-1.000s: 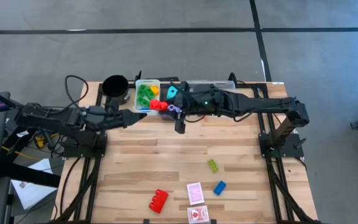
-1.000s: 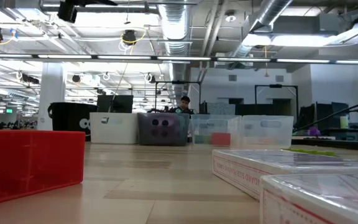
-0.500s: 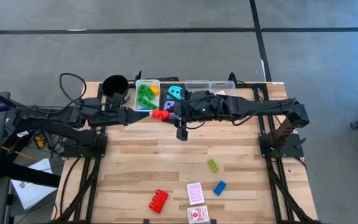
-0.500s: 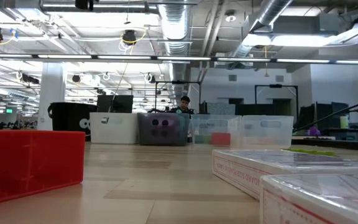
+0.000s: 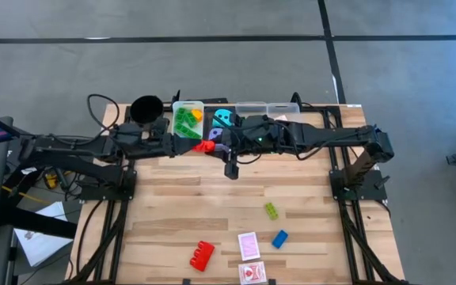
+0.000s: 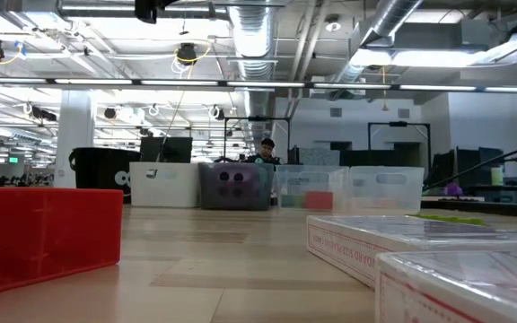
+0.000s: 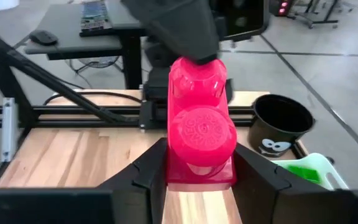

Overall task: Pick & Place Toys
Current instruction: Put the big red 2-stud game piece into the white bin

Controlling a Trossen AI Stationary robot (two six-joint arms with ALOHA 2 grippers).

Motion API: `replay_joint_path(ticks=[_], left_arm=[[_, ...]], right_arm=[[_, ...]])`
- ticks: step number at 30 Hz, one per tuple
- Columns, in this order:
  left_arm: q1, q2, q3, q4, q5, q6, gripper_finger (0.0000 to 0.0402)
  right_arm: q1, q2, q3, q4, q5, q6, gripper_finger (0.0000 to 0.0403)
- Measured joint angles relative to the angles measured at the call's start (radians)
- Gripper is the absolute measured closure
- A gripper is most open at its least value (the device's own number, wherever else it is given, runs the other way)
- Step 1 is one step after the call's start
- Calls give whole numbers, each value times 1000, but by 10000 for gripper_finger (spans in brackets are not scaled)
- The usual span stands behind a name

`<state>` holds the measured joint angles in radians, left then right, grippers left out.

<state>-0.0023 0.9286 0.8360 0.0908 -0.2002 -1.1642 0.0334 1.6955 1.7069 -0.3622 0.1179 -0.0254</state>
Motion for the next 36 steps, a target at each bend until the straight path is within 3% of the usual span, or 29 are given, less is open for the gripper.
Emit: replay_joint_path(ticks=[26, 36], left_arm=[[28, 49, 0, 111, 129, -4, 50], [28, 49, 0, 108, 130, -4, 64]], right_arm=[[3, 13, 0, 2, -17, 10, 265], [-4, 13, 0, 1, -13, 15, 265]])
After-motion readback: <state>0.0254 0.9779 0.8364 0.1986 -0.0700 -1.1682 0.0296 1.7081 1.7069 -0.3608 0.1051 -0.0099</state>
